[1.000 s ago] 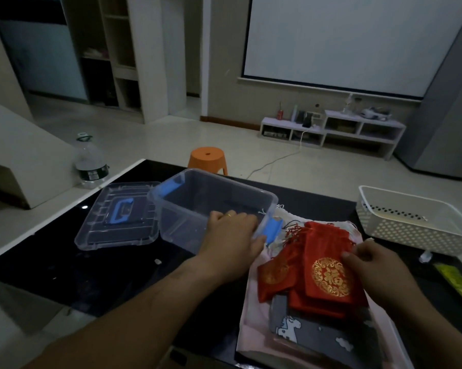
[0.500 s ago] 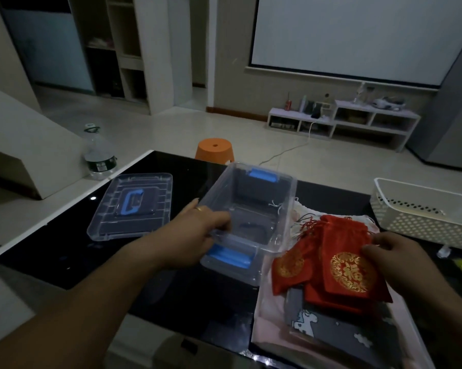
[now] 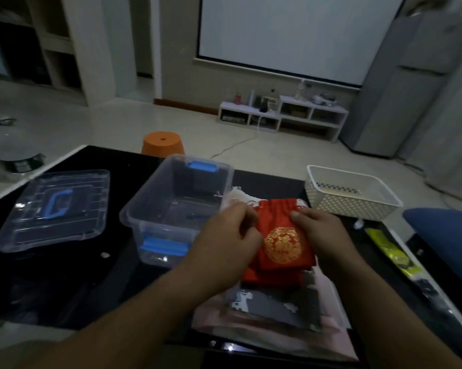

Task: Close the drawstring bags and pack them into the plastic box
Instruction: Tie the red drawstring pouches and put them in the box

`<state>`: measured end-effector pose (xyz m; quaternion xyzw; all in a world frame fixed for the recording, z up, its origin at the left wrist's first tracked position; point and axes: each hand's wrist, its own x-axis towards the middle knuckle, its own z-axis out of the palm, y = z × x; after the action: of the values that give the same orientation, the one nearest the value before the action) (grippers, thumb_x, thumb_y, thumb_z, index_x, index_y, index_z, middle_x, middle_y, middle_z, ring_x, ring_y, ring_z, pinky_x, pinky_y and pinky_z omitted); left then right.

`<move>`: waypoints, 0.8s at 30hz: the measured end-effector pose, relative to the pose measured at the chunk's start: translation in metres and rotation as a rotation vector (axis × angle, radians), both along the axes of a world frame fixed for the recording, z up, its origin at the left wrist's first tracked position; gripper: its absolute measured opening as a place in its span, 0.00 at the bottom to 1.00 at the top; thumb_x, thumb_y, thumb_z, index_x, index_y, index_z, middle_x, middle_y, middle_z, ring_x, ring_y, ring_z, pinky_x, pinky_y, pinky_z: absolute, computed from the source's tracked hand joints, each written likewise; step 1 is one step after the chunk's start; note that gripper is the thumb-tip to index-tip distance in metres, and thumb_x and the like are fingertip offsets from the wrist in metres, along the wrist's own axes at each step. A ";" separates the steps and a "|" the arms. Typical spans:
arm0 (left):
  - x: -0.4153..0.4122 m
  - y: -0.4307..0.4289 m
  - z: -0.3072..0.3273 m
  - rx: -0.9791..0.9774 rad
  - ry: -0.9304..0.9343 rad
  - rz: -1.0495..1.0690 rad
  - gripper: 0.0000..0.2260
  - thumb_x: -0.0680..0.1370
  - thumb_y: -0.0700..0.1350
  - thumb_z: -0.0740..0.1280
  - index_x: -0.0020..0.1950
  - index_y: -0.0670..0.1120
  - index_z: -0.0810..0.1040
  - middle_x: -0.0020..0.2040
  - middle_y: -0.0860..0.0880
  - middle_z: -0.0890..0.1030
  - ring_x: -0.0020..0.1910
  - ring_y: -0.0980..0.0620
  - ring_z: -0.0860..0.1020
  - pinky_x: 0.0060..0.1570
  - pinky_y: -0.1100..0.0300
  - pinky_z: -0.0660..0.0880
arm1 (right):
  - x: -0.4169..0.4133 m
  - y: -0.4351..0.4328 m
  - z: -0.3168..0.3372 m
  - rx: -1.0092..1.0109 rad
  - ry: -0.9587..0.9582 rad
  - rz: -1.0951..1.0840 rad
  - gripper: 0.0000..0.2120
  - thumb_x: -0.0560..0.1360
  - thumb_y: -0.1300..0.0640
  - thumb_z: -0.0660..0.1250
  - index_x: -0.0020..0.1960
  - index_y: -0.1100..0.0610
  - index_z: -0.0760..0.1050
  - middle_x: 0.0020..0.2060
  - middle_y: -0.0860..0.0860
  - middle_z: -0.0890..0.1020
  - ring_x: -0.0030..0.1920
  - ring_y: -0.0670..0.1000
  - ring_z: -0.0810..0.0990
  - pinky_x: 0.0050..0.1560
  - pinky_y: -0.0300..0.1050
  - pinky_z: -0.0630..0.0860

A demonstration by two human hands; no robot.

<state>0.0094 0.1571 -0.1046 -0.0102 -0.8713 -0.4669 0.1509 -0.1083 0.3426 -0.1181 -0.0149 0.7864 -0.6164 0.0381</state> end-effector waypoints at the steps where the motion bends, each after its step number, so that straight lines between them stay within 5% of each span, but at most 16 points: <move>1: -0.007 0.013 -0.004 0.071 -0.084 0.027 0.06 0.81 0.50 0.66 0.58 0.55 0.76 0.51 0.57 0.80 0.49 0.59 0.79 0.48 0.59 0.78 | 0.002 0.001 0.002 -0.060 -0.018 0.007 0.05 0.79 0.58 0.72 0.53 0.57 0.86 0.46 0.57 0.89 0.49 0.60 0.88 0.57 0.63 0.83; 5: -0.036 0.039 -0.012 0.341 -0.285 0.092 0.19 0.80 0.61 0.66 0.67 0.53 0.75 0.58 0.55 0.82 0.56 0.53 0.81 0.61 0.49 0.79 | 0.007 0.012 0.006 -0.303 -0.119 0.025 0.11 0.80 0.60 0.70 0.60 0.61 0.83 0.52 0.63 0.87 0.52 0.64 0.87 0.60 0.64 0.82; 10: -0.051 0.047 0.009 0.842 -0.354 0.025 0.16 0.83 0.59 0.65 0.55 0.48 0.82 0.48 0.43 0.88 0.49 0.41 0.87 0.57 0.42 0.82 | 0.015 0.016 0.007 -0.471 -0.257 0.094 0.13 0.82 0.57 0.68 0.63 0.62 0.81 0.53 0.64 0.86 0.49 0.61 0.87 0.52 0.56 0.83; 16: -0.058 0.058 0.002 0.723 -0.263 0.067 0.11 0.85 0.52 0.65 0.55 0.47 0.84 0.47 0.47 0.88 0.49 0.46 0.87 0.55 0.41 0.83 | 0.015 0.010 0.005 -0.463 -0.219 0.079 0.16 0.85 0.46 0.64 0.63 0.54 0.81 0.53 0.60 0.87 0.54 0.61 0.87 0.59 0.66 0.82; 21: -0.073 0.066 -0.002 0.896 -0.358 0.115 0.15 0.84 0.57 0.64 0.55 0.49 0.84 0.52 0.43 0.87 0.53 0.42 0.86 0.58 0.40 0.81 | 0.007 0.009 0.006 -0.361 -0.186 0.014 0.14 0.83 0.46 0.66 0.61 0.52 0.84 0.52 0.56 0.88 0.53 0.58 0.88 0.58 0.64 0.83; 24: -0.080 0.067 -0.005 1.050 -0.340 0.146 0.11 0.84 0.52 0.65 0.57 0.50 0.84 0.54 0.41 0.87 0.54 0.40 0.85 0.58 0.39 0.81 | 0.006 0.014 0.008 -0.361 -0.217 -0.008 0.15 0.83 0.43 0.65 0.61 0.49 0.84 0.51 0.54 0.88 0.50 0.56 0.88 0.53 0.60 0.85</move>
<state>-0.0710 0.2245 -0.1096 0.2023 -0.5321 -0.8218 0.0248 -0.1019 0.3567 -0.1103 0.0480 0.6545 -0.7454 0.1169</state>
